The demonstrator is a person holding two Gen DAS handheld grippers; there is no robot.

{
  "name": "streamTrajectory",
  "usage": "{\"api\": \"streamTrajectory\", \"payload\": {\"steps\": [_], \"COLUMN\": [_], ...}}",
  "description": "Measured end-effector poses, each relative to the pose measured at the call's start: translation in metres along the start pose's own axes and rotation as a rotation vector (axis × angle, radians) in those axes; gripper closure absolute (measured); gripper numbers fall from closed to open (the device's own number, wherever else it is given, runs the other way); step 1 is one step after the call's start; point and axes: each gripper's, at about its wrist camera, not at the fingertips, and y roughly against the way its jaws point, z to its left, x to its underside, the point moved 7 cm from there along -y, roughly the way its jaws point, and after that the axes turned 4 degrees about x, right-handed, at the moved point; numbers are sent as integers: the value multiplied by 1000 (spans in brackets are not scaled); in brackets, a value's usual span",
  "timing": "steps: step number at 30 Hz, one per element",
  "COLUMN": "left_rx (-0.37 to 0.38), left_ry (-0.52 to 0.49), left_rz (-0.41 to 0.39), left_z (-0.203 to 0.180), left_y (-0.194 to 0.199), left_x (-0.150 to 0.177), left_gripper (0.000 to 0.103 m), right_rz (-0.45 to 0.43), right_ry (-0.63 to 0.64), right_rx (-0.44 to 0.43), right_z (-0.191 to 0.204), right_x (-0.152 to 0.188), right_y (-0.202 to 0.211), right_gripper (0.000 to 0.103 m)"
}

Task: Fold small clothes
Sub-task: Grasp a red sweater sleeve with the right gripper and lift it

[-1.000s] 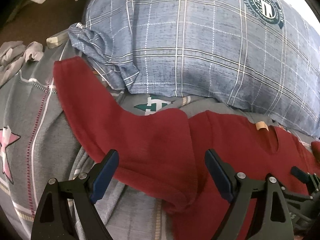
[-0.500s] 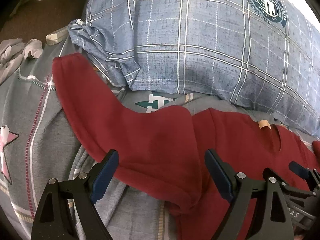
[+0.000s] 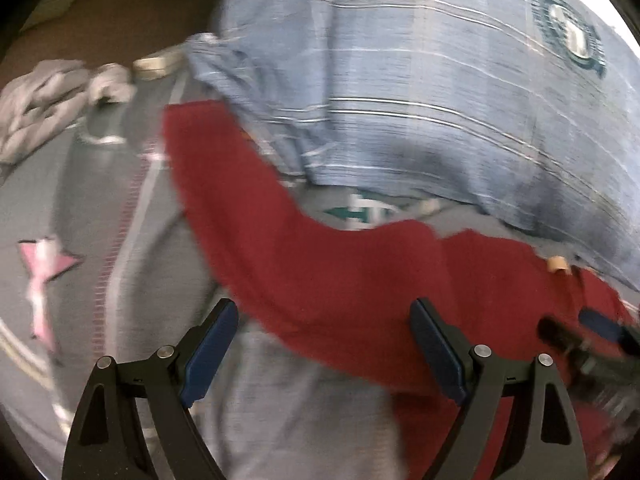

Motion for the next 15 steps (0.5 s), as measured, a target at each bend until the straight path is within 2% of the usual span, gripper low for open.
{"api": "streamTrajectory", "payload": {"steps": [2,4,7,9,12,15], "left_rx": [-47,-54,-53,-70,-66,-73], "left_ry": [9,44,106,124,165,222], "left_rz": [12,29,46,36,13,-53], "left_z": [15,23,30,33,42,56], "left_y": [2,2,-3,-3,2,15], "left_x": [4,7,6,4,4,1], "left_gripper": [15,15,15,16,16,16], "right_rz": [-2,3,15,18,1,-32], "right_ry": [13,18,79,150,326,461], "right_rx": [-73,-174,-335,-388,-466,-495], "right_z": [16,35,82,117,185,234], "right_x": [-14,-34,-73,-92,-115,-125], "right_y": [0,0,4,7,15,13], "right_gripper": [30,38,38,36,37,37]}}
